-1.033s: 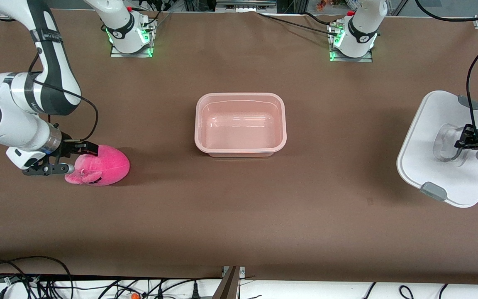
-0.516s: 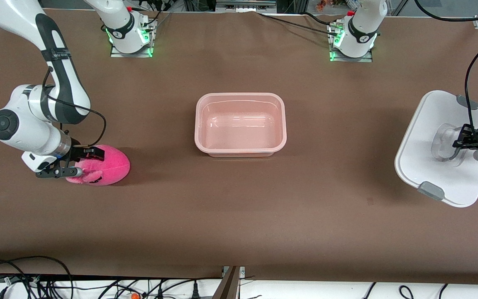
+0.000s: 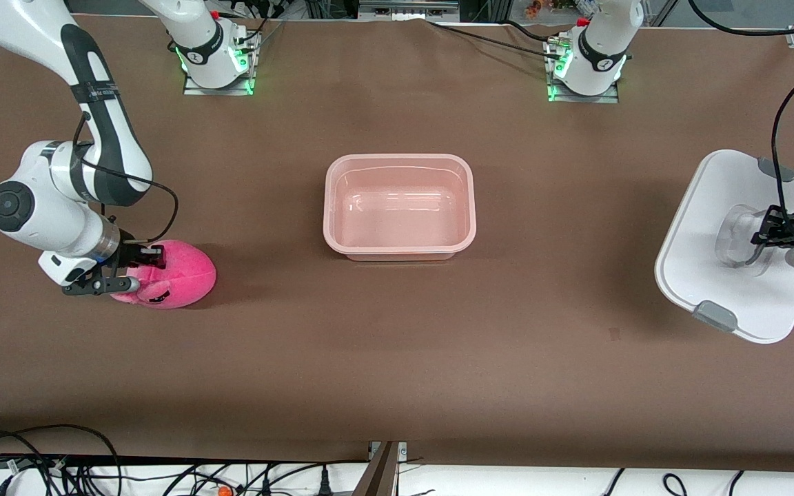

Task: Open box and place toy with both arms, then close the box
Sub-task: 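Reach the right gripper down and grasp the pink plush toy, then carry the plush toy with the right gripper into the pink tub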

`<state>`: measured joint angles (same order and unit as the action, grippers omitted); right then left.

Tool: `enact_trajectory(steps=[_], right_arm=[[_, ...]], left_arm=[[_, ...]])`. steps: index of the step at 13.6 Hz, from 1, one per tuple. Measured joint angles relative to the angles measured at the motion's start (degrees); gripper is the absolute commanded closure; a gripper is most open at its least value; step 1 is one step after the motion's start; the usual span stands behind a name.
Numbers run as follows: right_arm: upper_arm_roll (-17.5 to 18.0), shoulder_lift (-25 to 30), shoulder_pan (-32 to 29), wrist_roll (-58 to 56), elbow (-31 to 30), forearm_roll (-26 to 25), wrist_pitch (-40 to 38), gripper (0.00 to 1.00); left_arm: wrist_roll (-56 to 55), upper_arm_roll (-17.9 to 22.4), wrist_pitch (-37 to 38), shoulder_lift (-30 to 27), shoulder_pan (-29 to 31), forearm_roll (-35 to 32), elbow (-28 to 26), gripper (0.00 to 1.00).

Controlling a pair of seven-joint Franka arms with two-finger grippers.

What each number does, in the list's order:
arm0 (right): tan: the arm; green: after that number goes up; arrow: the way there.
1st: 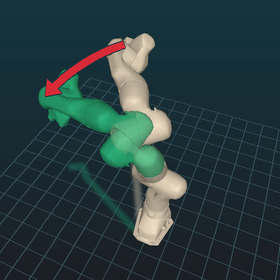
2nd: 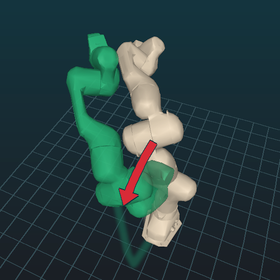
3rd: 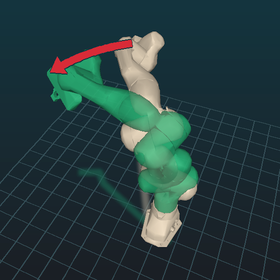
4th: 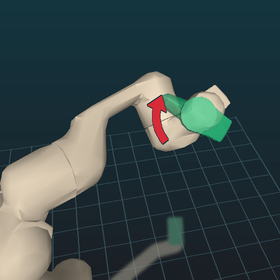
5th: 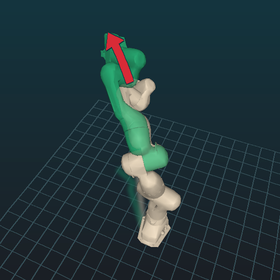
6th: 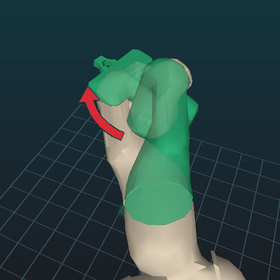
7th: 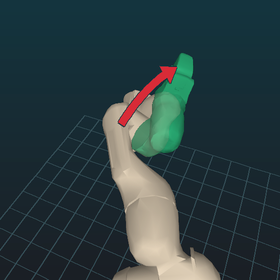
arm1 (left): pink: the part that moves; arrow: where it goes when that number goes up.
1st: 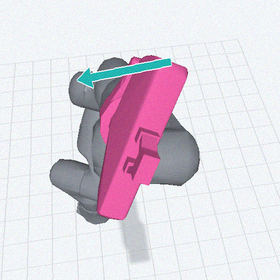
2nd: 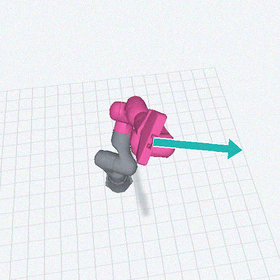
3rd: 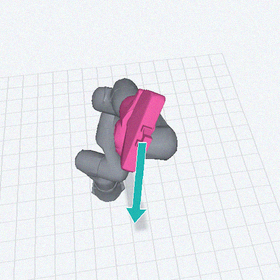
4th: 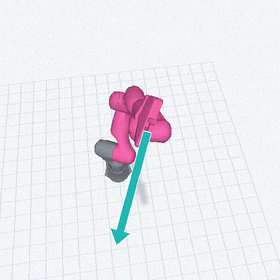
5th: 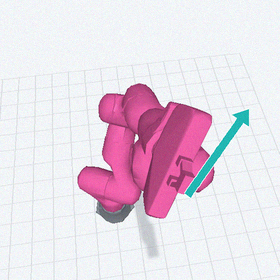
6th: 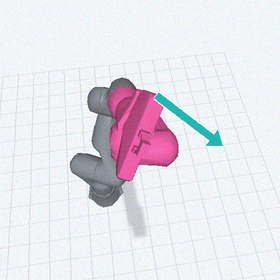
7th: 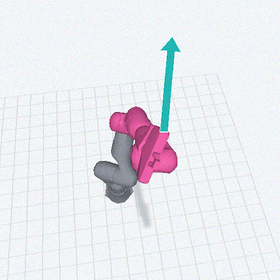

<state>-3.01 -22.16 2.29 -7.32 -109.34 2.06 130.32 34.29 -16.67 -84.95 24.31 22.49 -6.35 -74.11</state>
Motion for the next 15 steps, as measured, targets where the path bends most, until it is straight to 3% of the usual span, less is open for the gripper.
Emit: enact_trajectory(steps=[8,12,15], right_arm=[[0.9,1.6,0.0,-3.1,6.0,0.0,-9.7,1.0],[6.2,3.4,1.0,-3.5,11.6,0.0,-19.3,1.0],[7.6,3.6,5.9,-5.1,16.0,0.0,-26.8,1.0]], left_arm=[[0.0,-0.2,0.0,0.0,-0.2,0.0,0.0,1.0],[0.0,-0.3,0.0,0.0,-0.2,0.0,0.0,1.0],[0.0,-0.3,0.0,0.0,-0.2,0.0,0.0,1.0]])
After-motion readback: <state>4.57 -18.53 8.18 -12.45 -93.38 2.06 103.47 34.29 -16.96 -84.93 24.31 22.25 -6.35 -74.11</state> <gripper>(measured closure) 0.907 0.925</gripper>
